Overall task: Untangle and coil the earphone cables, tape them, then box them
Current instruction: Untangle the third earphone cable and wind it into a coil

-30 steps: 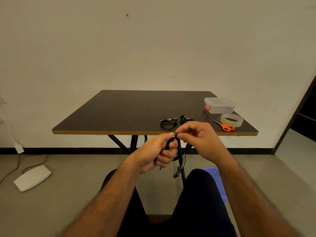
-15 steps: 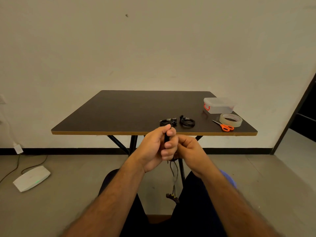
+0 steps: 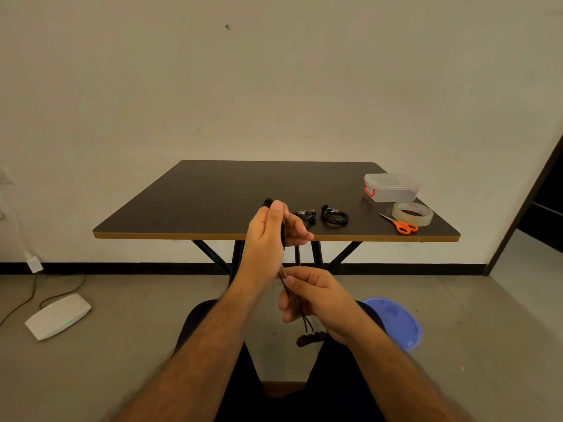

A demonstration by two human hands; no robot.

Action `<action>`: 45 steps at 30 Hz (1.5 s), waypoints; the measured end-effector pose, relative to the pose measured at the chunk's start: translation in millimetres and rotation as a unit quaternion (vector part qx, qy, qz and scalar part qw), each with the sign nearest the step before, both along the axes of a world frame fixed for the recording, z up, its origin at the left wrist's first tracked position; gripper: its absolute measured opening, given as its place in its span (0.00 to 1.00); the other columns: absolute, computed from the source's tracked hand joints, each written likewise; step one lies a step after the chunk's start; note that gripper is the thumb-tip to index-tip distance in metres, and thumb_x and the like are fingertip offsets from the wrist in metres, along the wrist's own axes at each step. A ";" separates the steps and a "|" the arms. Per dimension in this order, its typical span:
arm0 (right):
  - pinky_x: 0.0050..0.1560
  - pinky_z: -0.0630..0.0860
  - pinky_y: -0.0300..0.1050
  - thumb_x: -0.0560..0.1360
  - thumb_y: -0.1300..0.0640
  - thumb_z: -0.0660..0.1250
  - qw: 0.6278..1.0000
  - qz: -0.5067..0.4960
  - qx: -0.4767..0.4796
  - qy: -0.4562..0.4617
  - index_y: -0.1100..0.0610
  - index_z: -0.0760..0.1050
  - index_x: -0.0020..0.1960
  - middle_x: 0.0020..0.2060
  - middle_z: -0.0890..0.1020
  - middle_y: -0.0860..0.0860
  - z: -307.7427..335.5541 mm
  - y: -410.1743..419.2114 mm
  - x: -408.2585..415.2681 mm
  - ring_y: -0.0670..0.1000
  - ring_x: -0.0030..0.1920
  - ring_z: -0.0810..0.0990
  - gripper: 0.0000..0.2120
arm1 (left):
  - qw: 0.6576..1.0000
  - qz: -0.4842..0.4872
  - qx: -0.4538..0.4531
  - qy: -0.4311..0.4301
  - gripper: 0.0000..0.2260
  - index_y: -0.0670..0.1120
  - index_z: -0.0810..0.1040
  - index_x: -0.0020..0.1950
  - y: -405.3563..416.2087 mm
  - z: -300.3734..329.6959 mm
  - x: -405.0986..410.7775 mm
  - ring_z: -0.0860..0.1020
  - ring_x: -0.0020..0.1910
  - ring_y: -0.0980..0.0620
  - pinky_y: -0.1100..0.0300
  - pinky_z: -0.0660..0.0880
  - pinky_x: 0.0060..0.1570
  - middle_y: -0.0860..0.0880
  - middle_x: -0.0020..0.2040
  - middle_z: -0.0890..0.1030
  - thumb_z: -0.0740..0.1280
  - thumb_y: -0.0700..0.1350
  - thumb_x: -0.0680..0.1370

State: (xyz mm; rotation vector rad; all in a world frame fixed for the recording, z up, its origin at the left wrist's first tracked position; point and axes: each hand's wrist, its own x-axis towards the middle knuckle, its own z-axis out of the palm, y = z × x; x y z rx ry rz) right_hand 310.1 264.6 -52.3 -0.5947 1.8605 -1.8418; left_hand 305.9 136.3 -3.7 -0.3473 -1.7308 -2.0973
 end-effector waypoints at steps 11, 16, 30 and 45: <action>0.39 0.81 0.48 0.79 0.62 0.66 0.997 0.000 0.082 0.002 0.58 0.80 0.56 0.36 0.81 0.53 26.8 18.9 -5.8 0.49 0.29 0.78 0.08 | 0.953 0.131 -0.273 0.001 0.16 0.49 0.75 0.43 -7.8 -26.8 -9.3 0.81 0.38 0.55 0.58 0.79 0.44 0.50 0.37 0.82 0.53 0.49 0.85; 0.38 0.80 0.48 0.77 0.65 0.67 0.994 -0.003 0.109 0.013 0.57 0.79 0.58 0.37 0.83 0.53 37.7 27.1 -6.7 0.49 0.35 0.81 0.11 | 0.920 0.138 -0.363 -0.052 0.15 0.51 0.73 0.42 -6.4 -30.1 -9.9 0.79 0.35 0.57 0.62 0.75 0.37 0.52 0.36 0.81 0.53 0.52 0.85; 0.45 0.73 0.32 0.76 0.60 0.70 0.890 -0.113 0.224 0.382 0.45 0.80 0.46 0.41 0.82 0.39 58.7 40.0 -29.7 0.38 0.45 0.80 0.10 | 0.901 -0.274 -0.106 -0.318 0.21 0.47 0.70 0.45 -9.0 -25.4 0.1 0.57 0.24 0.58 0.65 0.56 0.24 0.53 0.29 0.64 0.50 0.62 0.83; 0.41 0.80 0.52 0.78 0.63 0.66 0.993 -0.111 -0.032 0.039 0.58 0.77 0.54 0.39 0.80 0.56 35.4 37.4 -36.6 0.52 0.37 0.79 0.06 | 0.882 -0.368 0.035 -0.292 0.20 0.51 0.65 0.31 -12.7 -25.8 2.4 0.51 0.23 0.57 0.66 0.52 0.21 0.55 0.24 0.60 0.56 0.59 0.79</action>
